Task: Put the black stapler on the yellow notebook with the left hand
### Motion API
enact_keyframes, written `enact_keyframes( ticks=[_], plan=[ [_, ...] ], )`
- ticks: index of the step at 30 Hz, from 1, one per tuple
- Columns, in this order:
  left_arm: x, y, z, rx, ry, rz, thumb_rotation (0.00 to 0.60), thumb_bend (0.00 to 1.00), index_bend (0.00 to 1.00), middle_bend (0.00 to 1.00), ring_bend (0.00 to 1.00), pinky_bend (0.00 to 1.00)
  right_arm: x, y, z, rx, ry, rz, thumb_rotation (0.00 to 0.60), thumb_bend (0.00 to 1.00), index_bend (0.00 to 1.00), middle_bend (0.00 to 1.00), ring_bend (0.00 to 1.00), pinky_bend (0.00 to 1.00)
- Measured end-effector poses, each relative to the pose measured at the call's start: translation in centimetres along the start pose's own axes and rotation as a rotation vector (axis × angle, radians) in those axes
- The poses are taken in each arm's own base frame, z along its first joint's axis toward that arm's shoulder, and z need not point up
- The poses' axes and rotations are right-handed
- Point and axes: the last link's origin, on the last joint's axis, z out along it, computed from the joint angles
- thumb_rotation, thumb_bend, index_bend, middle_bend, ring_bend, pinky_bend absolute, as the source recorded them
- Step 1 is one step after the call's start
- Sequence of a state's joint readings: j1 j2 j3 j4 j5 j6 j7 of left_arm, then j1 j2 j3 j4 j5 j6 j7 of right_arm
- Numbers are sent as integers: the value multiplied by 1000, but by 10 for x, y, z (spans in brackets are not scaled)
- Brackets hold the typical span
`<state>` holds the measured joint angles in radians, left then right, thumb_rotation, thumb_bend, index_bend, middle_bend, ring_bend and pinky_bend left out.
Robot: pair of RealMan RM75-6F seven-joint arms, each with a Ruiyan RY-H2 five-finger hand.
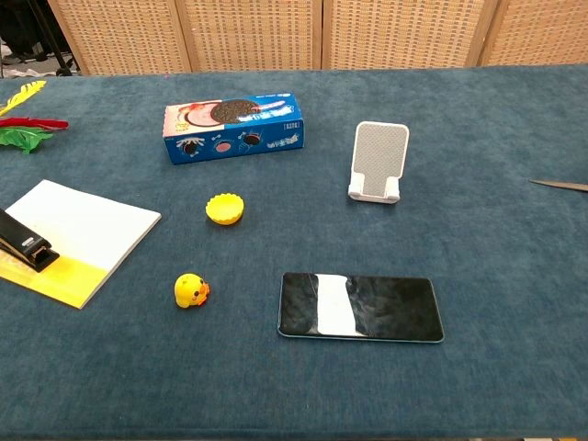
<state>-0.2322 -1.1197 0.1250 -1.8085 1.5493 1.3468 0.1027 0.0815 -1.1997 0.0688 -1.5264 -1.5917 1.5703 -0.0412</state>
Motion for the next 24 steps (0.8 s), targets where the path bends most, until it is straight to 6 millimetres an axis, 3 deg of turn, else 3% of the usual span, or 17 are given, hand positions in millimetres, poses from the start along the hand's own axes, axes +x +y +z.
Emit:
enact_keyframes(
  ticks=[5,24],
  plan=[
    [-8,-3,-3,15,-2,1,600,158,0,0,0,0,-1,0,0,1,-4,-1,600,318,118,0,0,110],
    [-9,-3,-3,-2,67,7,600,159,0,0,0,0,-2,-3,0,16,-17,9,600,321,118,0,0,110]
  ],
)
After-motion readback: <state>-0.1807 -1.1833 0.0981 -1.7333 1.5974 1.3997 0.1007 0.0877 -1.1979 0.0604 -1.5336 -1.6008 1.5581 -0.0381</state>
